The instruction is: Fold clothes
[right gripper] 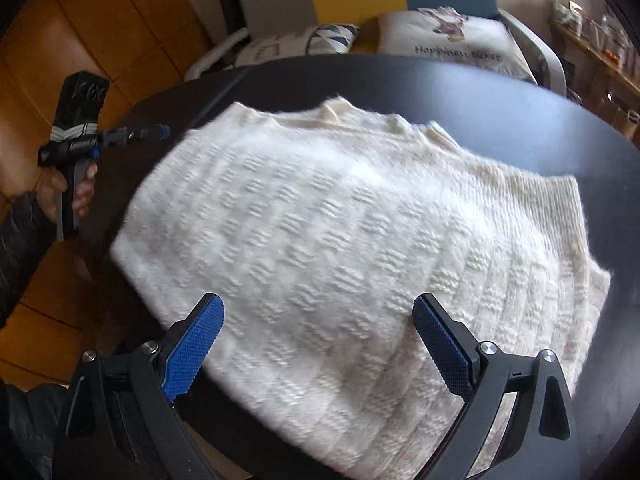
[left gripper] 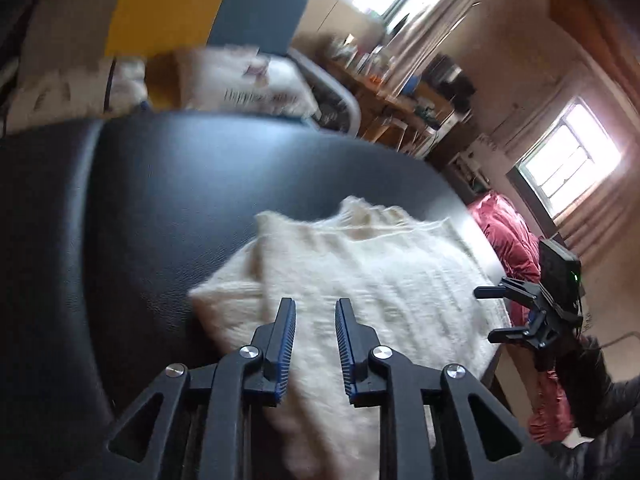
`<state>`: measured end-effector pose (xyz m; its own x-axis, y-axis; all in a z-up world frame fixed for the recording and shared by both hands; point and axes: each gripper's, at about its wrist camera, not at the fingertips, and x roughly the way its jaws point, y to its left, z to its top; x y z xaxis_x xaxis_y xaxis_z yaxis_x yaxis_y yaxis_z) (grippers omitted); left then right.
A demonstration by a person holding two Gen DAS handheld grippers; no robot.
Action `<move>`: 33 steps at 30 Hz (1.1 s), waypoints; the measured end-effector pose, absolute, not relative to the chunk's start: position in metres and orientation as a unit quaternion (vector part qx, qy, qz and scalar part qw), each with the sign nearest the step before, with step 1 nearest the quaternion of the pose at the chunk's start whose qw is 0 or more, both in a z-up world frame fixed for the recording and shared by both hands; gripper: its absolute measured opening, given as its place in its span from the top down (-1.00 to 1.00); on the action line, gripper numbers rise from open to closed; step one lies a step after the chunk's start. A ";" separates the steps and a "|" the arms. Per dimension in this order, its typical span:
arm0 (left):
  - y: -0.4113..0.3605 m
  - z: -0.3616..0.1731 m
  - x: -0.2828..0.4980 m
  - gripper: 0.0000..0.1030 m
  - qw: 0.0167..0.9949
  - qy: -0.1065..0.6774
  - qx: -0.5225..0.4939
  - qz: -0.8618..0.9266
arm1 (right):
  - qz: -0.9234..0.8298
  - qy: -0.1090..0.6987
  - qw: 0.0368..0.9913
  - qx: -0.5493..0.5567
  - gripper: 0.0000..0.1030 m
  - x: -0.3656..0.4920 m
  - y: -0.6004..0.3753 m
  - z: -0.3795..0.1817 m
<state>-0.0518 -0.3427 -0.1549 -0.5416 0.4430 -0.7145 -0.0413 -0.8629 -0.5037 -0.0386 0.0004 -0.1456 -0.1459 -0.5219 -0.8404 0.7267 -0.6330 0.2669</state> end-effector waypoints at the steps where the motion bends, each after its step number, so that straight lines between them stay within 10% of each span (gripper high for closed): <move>1: -0.344 -0.160 -0.057 0.58 0.144 -0.215 -0.469 0.845 | -0.751 0.100 0.415 0.505 -0.90 -0.040 0.001 -0.148; 13: -0.342 -0.178 -0.071 0.57 0.197 -0.214 -0.491 0.821 | -0.745 0.100 0.435 0.496 -0.90 -0.043 -0.027 -0.150; 17: -0.334 -0.155 -0.055 0.88 0.194 -0.196 -0.445 0.852 | -0.746 0.131 0.429 0.493 -0.90 -0.044 -0.048 -0.150; 33: -0.346 -0.153 -0.038 0.72 0.073 -0.201 -0.471 0.856 | -0.747 0.169 0.421 0.486 -0.92 -0.038 -0.071 -0.165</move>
<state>-0.0380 -0.3461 -0.1525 -0.5455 0.3150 -0.7767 0.0638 -0.9084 -0.4132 -0.0377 -0.0708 -0.1653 -0.1740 -0.4646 -0.8682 0.7932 -0.5887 0.1561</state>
